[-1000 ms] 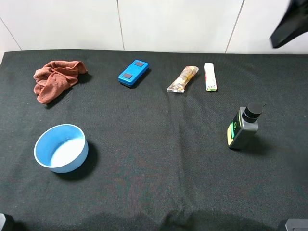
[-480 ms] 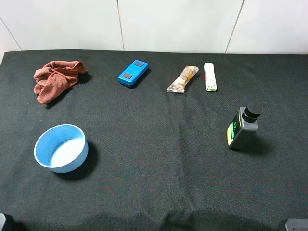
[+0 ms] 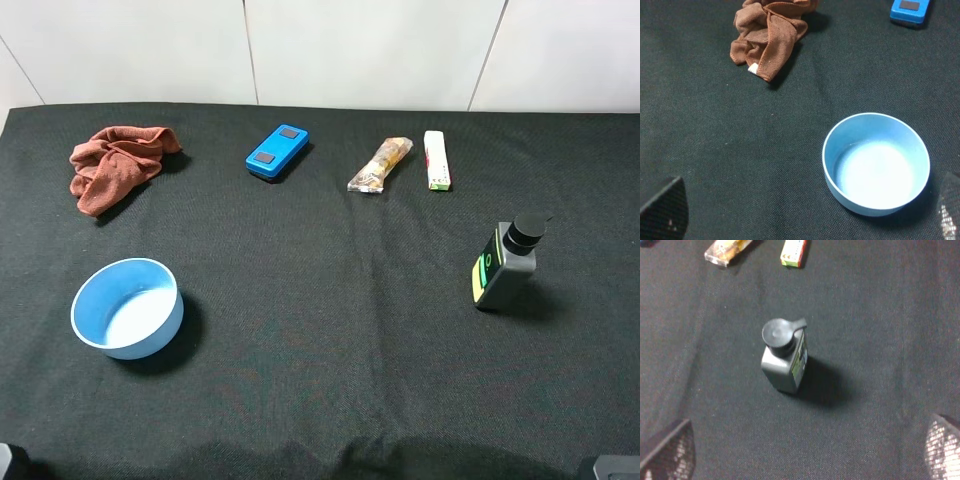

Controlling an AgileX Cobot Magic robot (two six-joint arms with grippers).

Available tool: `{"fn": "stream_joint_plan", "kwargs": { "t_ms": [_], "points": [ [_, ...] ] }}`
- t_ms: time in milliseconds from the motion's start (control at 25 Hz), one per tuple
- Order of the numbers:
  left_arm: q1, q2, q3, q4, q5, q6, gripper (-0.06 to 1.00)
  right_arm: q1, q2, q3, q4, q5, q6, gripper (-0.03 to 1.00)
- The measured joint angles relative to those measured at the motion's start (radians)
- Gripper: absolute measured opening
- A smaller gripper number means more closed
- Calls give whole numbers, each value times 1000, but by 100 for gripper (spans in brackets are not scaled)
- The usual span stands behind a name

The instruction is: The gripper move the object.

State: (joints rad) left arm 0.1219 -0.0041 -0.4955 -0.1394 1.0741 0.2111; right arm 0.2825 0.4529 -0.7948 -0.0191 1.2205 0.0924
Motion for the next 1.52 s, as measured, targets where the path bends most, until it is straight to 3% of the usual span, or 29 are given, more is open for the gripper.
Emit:
{"fn": "stream_joint_plan", "kwargs": {
  "t_ms": [640, 1520],
  "points": [
    [0, 0, 0, 0, 0, 0, 100, -174, -450, 259, -3, -121, 0, 69],
    [0, 0, 0, 0, 0, 0, 100, -174, -460, 290, -26, -187, 0, 69]
  ]
}}
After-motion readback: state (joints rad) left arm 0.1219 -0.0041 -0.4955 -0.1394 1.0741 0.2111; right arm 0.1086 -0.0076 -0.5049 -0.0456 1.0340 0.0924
